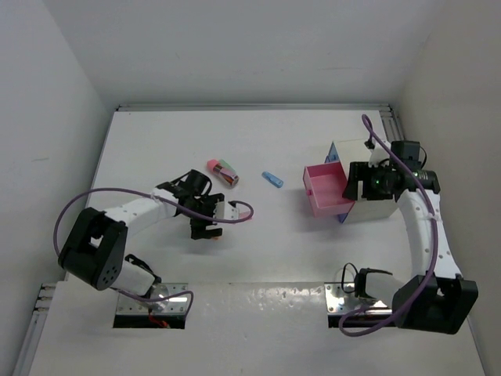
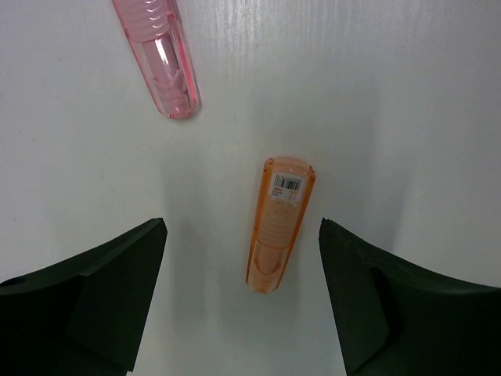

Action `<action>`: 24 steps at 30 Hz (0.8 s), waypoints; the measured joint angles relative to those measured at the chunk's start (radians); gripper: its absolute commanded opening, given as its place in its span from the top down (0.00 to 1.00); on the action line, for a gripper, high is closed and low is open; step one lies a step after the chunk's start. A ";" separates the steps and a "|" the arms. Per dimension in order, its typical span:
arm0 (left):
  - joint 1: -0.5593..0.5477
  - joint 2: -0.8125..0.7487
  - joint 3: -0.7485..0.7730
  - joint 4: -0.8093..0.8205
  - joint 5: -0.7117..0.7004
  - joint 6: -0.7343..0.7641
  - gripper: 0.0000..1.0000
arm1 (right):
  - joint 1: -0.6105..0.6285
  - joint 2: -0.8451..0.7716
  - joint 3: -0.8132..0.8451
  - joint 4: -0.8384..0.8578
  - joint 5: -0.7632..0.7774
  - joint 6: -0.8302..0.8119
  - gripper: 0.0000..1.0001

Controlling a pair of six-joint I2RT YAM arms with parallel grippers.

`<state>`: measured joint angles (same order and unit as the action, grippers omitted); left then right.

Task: Sort the stationery into containers
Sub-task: Pick up the stationery from the center of the board.

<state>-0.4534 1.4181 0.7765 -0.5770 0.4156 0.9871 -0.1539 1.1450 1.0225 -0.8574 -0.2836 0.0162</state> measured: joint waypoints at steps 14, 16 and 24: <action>-0.045 0.038 -0.034 0.058 -0.043 -0.043 0.20 | -0.001 -0.172 -0.161 0.097 -0.007 -0.016 0.25; -0.045 0.045 -0.037 0.064 -0.048 -0.048 0.22 | -0.001 -0.181 -0.166 0.099 -0.007 -0.016 0.25; -0.047 0.057 -0.056 0.086 -0.067 -0.063 0.33 | -0.001 -0.189 -0.175 0.105 -0.012 -0.039 0.26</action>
<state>-0.5007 1.4754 0.7200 -0.4911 0.3489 0.9237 -0.1547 0.9558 0.8478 -0.7528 -0.2958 -0.0223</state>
